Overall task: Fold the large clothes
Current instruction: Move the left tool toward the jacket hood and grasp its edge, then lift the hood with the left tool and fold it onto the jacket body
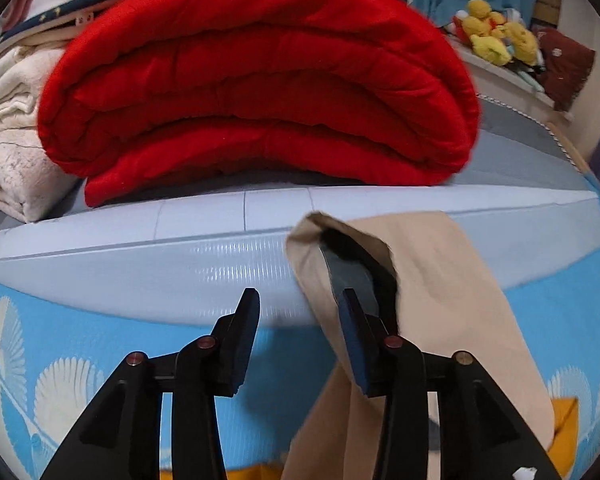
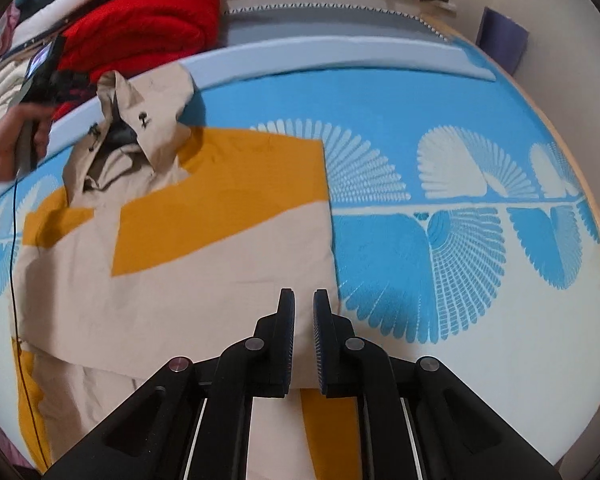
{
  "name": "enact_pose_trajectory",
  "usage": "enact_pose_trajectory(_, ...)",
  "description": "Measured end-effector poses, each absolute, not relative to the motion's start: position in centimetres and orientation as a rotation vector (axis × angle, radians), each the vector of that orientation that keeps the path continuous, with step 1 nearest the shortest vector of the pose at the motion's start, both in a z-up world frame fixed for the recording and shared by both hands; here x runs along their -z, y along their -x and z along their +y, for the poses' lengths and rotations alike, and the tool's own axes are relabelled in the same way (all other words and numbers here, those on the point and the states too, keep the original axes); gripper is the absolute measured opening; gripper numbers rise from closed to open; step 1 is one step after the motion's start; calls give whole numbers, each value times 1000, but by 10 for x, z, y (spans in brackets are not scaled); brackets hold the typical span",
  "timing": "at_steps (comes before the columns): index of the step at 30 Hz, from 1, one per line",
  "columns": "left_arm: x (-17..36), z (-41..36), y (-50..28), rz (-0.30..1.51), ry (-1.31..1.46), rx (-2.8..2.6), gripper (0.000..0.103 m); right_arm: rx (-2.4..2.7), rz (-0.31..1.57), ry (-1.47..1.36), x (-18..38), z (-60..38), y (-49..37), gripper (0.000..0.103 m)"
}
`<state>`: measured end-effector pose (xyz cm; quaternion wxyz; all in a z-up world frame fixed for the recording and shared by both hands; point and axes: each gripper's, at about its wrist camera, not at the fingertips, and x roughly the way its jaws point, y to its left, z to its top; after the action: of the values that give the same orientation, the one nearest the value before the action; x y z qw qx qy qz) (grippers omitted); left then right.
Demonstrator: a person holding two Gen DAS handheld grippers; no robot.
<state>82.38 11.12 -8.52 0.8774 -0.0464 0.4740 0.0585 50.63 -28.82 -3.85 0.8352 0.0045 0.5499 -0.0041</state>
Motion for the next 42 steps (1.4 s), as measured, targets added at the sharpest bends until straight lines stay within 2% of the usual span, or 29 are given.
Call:
enact_pose_trajectory(5,99,126,-847,1007,210,-158,36,11,1158,6,40,-290,-509,11)
enact_pose_trajectory(6,100,128,-849,1008,226,-153,31,14,1157,1,39,-291,-510,11)
enact_pose_trajectory(7,100,128,-851,1011,238,-142,15,15,1157,-8,39,-291,-511,11)
enact_pose_trajectory(8,98,126,-851,1014,246,-114,6,12,1157,-19,38,-291,-511,11)
enact_pose_trajectory(9,93,124,-849,1009,240,-96,1,8,1157,-25,37,-291,-512,11)
enact_pose_trajectory(12,57,107,-819,940,175,-6,0,-12,1141,-23,32,-288,-515,11)
enact_pose_trajectory(17,-16,60,-701,798,9,234,0,-33,1089,-72,11,-291,-519,11)
enact_pose_trajectory(21,-36,32,-609,770,-162,332,0,-41,1018,-145,-13,-292,-518,11)
enact_pose_trajectory(23,-29,36,-601,811,-154,312,7,-49,1015,-206,-19,-291,-515,11)
enact_pose_trajectory(32,20,77,-672,892,-43,105,8,-59,1001,-216,-24,-282,-481,13)
enact_pose_trajectory(35,36,87,-708,910,-3,62,13,-31,1034,-213,-14,-291,-483,22)
enact_pose_trajectory(36,41,91,-722,913,19,42,17,-27,1036,-210,-11,-294,-485,30)
enact_pose_trajectory(37,44,93,-731,916,39,34,26,-28,1037,-207,-10,-295,-486,36)
enact_pose_trajectory(39,54,100,-756,929,99,8,34,-33,1047,-205,-5,-298,-493,57)
enact_pose_trajectory(42,73,115,-794,956,187,-50,35,-24,1057,-198,2,-301,-501,58)
